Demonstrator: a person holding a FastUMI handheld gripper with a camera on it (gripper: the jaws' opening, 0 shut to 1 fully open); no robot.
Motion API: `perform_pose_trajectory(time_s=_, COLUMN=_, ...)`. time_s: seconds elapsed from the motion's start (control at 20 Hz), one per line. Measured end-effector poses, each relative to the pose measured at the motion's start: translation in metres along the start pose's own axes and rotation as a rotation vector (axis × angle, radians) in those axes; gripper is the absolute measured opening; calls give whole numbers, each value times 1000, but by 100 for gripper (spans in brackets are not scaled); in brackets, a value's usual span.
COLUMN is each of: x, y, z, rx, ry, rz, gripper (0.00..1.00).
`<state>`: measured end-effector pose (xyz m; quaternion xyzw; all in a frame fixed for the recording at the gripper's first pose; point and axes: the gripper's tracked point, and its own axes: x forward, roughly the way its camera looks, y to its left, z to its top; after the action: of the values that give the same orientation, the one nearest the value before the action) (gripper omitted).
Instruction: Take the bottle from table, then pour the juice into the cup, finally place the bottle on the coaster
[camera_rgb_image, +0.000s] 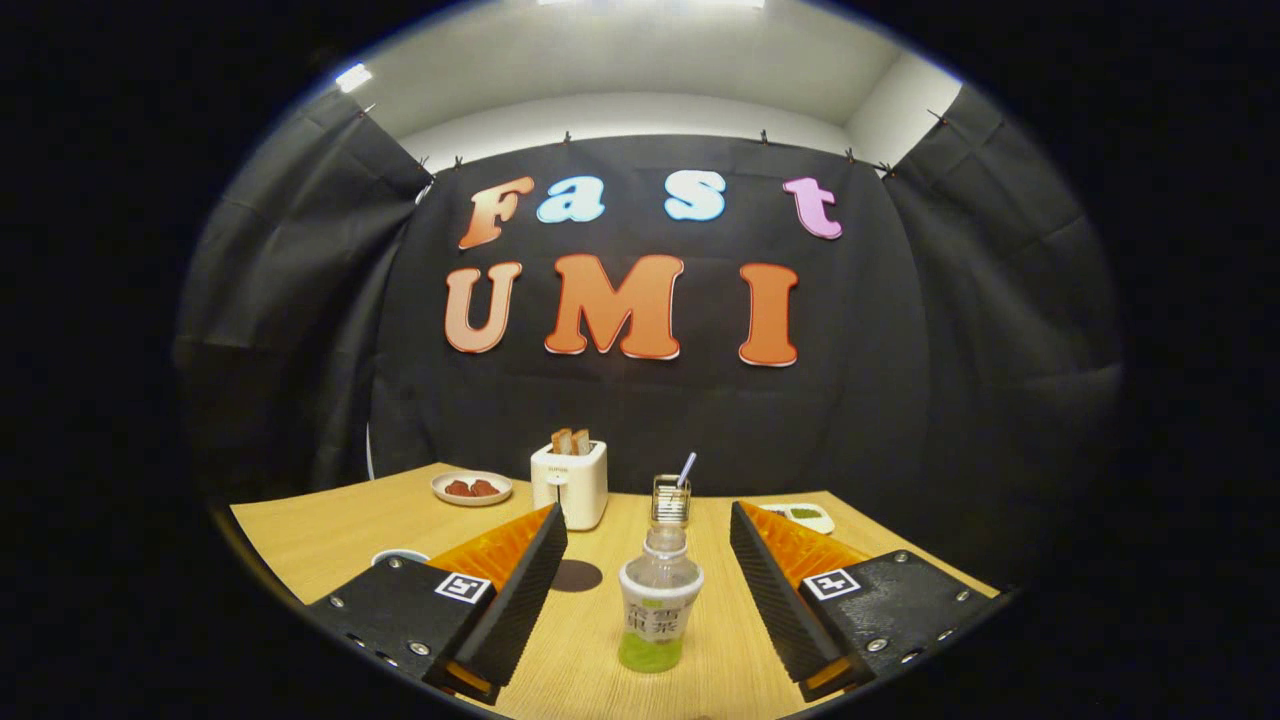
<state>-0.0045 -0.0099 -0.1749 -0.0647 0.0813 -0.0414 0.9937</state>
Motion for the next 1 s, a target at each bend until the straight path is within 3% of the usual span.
perform_pose_trajectory(time_s=0.6, x=31, y=-8, z=-98, rx=19, ry=198, rz=-38, gripper=96)
perform_pose_trajectory(time_s=1.0, x=54, y=-12, z=-139, rx=62, ry=270, rz=-91, gripper=80)
